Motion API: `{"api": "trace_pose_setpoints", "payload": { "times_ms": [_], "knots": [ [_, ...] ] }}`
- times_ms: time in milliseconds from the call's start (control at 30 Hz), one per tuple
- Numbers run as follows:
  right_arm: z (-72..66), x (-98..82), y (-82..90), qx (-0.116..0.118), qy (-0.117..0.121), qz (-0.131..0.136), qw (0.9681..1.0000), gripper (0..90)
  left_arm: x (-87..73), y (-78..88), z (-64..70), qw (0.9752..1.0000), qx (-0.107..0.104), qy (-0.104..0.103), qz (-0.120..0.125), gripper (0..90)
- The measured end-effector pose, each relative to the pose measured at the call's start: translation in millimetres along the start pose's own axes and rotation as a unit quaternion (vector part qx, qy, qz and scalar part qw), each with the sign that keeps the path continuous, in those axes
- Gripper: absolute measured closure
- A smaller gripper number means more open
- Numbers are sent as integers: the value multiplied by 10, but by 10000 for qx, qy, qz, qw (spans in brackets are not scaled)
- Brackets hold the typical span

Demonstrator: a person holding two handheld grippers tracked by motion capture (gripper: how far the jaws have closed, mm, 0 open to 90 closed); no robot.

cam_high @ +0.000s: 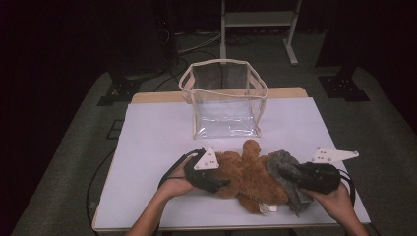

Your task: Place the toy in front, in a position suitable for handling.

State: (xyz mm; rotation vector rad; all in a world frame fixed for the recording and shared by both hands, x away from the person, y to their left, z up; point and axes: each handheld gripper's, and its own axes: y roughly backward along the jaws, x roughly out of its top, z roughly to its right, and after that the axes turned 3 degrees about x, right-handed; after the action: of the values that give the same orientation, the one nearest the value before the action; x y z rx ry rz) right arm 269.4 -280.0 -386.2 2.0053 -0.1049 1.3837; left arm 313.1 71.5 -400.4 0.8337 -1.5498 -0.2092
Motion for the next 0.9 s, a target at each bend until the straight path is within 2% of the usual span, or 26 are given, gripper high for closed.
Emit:
{"api": "trace_pose_setpoints", "payload": {
  "times_ms": [133, 300, 367, 500, 567, 667, 733, 833, 867, 900],
  "knots": [
    [135, 104, -57, -100, -8, 22, 9999, 687, 74, -47, -105, 9995, 281, -124, -52, 311],
    [271, 315, -152, -167, 78, -20, 9998, 687, 121, -39, -237, 9985, 522, -140, -40, 326],
    [306, 433, -221, -216, 157, -86, 9996, 687, 137, 0, -289, 9971, 746, -154, -55, 328],
    [367, 664, -401, -168, 277, -160, 9993, 686, 100, 110, -349, 9945, 1040, -61, -60, 328],
    [391, 731, -506, -126, 296, -191, 9993, 686, 50, 151, -336, 9940, 1092, 7, -17, 328],
    [414, 757, -657, 25, 240, -239, 9994, 686, -86, 190, -264, 9949, 992, 151, 50, 305],
    [380, 723, -732, 162, 303, -338, 9988, 687, -191, 217, -216, 9962, 844, 230, 54, 271],
    [291, 655, -757, 413, 349, -449, 9975, 695, -286, 301, -202, 9980, 553, 281, 114, 209],
    [246, 623, -744, 429, 399, -462, 9972, 698, -287, 356, -219, 9984, 365, 393, 167, 193],
    [246, 623, -744, 429, 399, -462, 9972, 698, -287, 356, -219, 9984, 365, 393, 167, 146]
  ]
}}
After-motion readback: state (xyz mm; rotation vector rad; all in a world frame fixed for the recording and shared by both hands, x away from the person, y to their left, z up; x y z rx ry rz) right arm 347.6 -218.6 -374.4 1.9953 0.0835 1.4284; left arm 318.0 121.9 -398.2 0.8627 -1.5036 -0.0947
